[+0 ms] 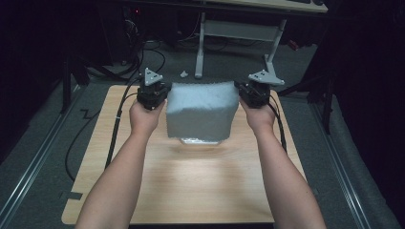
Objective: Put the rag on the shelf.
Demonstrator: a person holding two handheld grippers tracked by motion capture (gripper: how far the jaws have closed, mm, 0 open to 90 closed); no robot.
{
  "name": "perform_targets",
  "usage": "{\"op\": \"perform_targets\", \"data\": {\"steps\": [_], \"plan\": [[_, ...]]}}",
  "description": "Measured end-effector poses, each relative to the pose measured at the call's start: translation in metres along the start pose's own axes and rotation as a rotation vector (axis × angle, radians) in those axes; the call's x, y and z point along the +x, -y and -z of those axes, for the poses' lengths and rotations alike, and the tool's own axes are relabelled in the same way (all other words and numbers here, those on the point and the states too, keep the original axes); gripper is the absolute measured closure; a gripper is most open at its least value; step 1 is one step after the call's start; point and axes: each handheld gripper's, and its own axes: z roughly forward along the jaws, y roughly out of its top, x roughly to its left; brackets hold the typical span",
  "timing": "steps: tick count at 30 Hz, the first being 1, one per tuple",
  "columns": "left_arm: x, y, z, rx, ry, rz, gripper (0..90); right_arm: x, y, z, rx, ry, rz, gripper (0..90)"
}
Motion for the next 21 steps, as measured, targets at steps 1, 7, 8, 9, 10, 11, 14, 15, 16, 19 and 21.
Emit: {"op": "perform_targets", "data": {"steps": [1,7,8,9,10,11,14,15,16,19,21], "plan": [[0.001,0.004,-0.003,0.011,0.009,0.005,89.3,-0.001,0.003,-0.003,0.012,0.003,0.005,90.0],[-0.002,0.029,-0.013,0.068,0.048,0.000,89.4,-0.004,0.028,-0.016,0.062,-0.007,-0.021,90.0],[-0.001,0.032,-0.013,0.071,0.053,0.006,89.4,-0.004,0.032,-0.017,0.068,-0.017,-0.023,90.0],[-0.001,0.035,-0.013,0.074,0.057,0.009,89.4,-0.004,0.035,-0.017,0.072,-0.024,-0.024,90.0],[-0.001,0.039,-0.012,0.073,0.061,0.014,89.4,-0.004,0.039,-0.017,0.078,-0.030,-0.026,90.0],[-0.001,0.042,-0.011,0.072,0.066,0.018,89.4,-0.004,0.042,-0.017,0.076,-0.037,-0.022,90.0],[-0.004,0.049,-0.010,0.079,0.073,0.016,89.4,-0.002,0.051,-0.017,0.085,-0.040,-0.023,90.0],[-0.005,0.052,-0.010,0.081,0.078,0.017,89.4,0.000,0.053,-0.016,0.087,-0.043,-0.023,90.0],[-0.007,0.054,-0.009,0.084,0.082,0.020,89.4,0.001,0.056,-0.016,0.090,-0.046,-0.023,90.0],[-0.012,0.063,-0.010,0.090,0.104,0.025,89.4,0.004,0.065,-0.015,0.095,-0.056,-0.022,90.0],[-0.017,0.069,-0.010,0.096,0.116,0.016,89.4,0.007,0.071,-0.014,0.102,-0.061,-0.024,90.0]]}}
